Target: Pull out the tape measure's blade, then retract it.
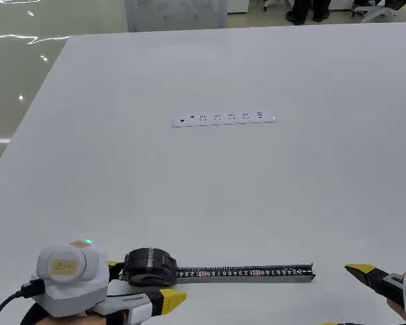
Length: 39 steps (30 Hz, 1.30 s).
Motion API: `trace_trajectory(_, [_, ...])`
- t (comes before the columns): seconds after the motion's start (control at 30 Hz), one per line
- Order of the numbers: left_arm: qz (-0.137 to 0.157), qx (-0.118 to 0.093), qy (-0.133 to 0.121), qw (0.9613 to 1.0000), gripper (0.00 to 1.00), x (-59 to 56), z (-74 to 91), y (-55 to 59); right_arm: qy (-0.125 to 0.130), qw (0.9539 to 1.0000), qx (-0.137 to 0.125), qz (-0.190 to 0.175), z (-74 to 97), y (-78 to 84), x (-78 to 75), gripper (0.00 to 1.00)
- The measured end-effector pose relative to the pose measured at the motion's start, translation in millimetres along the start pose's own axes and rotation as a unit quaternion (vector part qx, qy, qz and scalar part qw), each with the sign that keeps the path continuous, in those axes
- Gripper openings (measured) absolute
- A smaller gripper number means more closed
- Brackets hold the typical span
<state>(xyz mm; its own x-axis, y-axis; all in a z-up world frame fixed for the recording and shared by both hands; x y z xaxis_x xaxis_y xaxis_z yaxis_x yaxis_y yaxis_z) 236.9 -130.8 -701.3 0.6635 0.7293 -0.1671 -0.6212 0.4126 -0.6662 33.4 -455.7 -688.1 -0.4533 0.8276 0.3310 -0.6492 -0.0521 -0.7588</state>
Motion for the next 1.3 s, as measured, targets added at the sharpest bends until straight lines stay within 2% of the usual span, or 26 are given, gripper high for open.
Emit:
trace_trajectory(0.17, [-0.001,-0.001,-0.012,0.9999,0.81,0.1,-0.2,-0.2,0.0,1.0,-0.002,0.002,-0.1,0.5,-0.5,0.87])
trace_trajectory(0.47, [0.038,-0.013,-0.034,0.9986,0.81,-3.3,-2.9,-1.8,-0.002,1.0,-0.002,0.003,-3.1,0.1,-0.7,0.87])
trace_trajectory(0.63, [0.064,-0.02,-0.058,0.9961,0.81,-7.3,-5.1,-2.2,-0.003,1.0,-0.002,0.004,-5.9,-1.4,-0.9,0.87])
trace_trajectory(0.9, [0.081,-0.027,-0.086,0.9926,0.78,-9.5,-10.0,-1.3,-0.004,0.9999,-0.006,0.008,-8.6,-5.2,-2.5,0.86])
trace_trajectory(0.93, [0.092,-0.03,-0.093,0.991,0.78,-9.6,-10.4,-1.6,-0.005,0.9999,-0.006,0.008,-8.9,-5.8,-2.6,0.86])
trace_trajectory(1.1, [0.109,-0.04,-0.109,0.9872,0.78,-13.5,-11.0,-1.3,-0.008,0.9999,-0.006,0.009,-12.3,-7.7,-3.6,0.86])
trace_trajectory(1.3, [0.105,-0.05,-0.134,0.984,0.76,-16.4,-14.2,1.3,-0.011,0.9999,-0.007,0.009,-15.7,-8.8,-6.1,0.85])
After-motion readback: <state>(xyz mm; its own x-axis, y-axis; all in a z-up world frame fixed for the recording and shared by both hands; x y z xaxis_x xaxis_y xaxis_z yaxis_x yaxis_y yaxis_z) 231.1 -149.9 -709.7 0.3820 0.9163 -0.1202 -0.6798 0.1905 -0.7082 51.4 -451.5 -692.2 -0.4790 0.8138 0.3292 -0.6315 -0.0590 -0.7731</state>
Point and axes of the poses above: the centre of the closed fingertips' face, and the gripper's own axes: z roughly backward along the fingers, x roughly to its left, y roughly out of its underside, the point moved 10 cm from there along z, roughly backward along the fingers, and after that the axes turned 14 degrees about -y, right-handed, at the moved point
